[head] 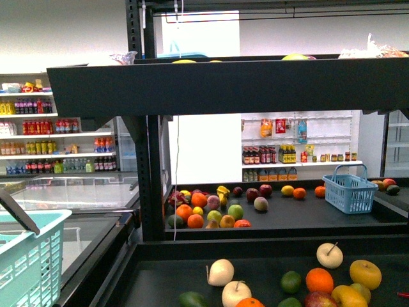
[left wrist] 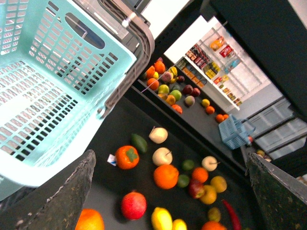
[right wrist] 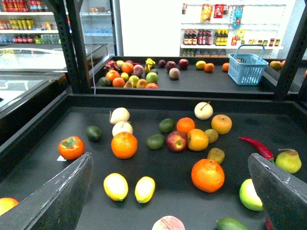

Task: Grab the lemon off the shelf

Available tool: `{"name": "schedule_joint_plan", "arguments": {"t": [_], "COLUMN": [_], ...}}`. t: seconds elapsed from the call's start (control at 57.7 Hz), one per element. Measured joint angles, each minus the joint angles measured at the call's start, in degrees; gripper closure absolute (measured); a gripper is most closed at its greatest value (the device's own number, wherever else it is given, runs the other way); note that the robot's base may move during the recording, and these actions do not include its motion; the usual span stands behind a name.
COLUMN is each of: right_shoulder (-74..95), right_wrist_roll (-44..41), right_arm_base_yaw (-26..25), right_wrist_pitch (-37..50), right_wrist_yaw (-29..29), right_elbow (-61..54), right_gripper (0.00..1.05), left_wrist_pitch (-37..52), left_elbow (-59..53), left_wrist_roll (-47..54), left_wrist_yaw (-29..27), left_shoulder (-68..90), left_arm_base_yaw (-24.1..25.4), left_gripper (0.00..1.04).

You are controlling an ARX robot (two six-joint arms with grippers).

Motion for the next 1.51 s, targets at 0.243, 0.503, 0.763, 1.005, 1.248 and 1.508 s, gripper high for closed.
{"name": "schedule_joint_plan", "arguments": {"t": [0.243, 0.503, 0.763, 1.005, 1.248, 1.508], "right_shoulder": [0.0, 0.0, 0.0, 0.0, 0.0, 0.0], "right_wrist_roll": [0.0, 0.0, 0.0, 0.0, 0.0, 0.0], "right_arm_base_yaw": [0.0, 0.0, 0.0, 0.0, 0.0, 0.0], "right_wrist_pitch": [0.0, 0.0, 0.0, 0.0, 0.0, 0.0], "right_wrist_yaw": [0.0, 0.0, 0.0, 0.0, 0.0, 0.0], "right_elbow": [0.0, 0.0, 0.0, 0.0, 0.0, 0.0], "right_gripper": [0.07, 0.07, 0.07, 0.07, 0.07, 0.07], "left_wrist_pitch": [6.5, 13.8, 19.8, 19.6, 18.5, 14.6], "left_elbow": [11.1, 21.6, 30.9, 36.9, 41.6, 46.1], "left_wrist_roll": [-12.9, -20.0, -25.7, -26.5, -26.7, -26.3], "left_wrist_yaw": [1.1, -0.3, -0.9, -2.0, -3.5, -6.1], "left_shoulder": [23.1, 39.2, 50.1, 55.3, 58.5, 61.2], "left_arm_base_yaw": [3.0, 1.3, -0.3, -0.7, -1.6, -2.4], "left_gripper": [0.08, 0.08, 0.08, 0.08, 0.08, 0.13]}}
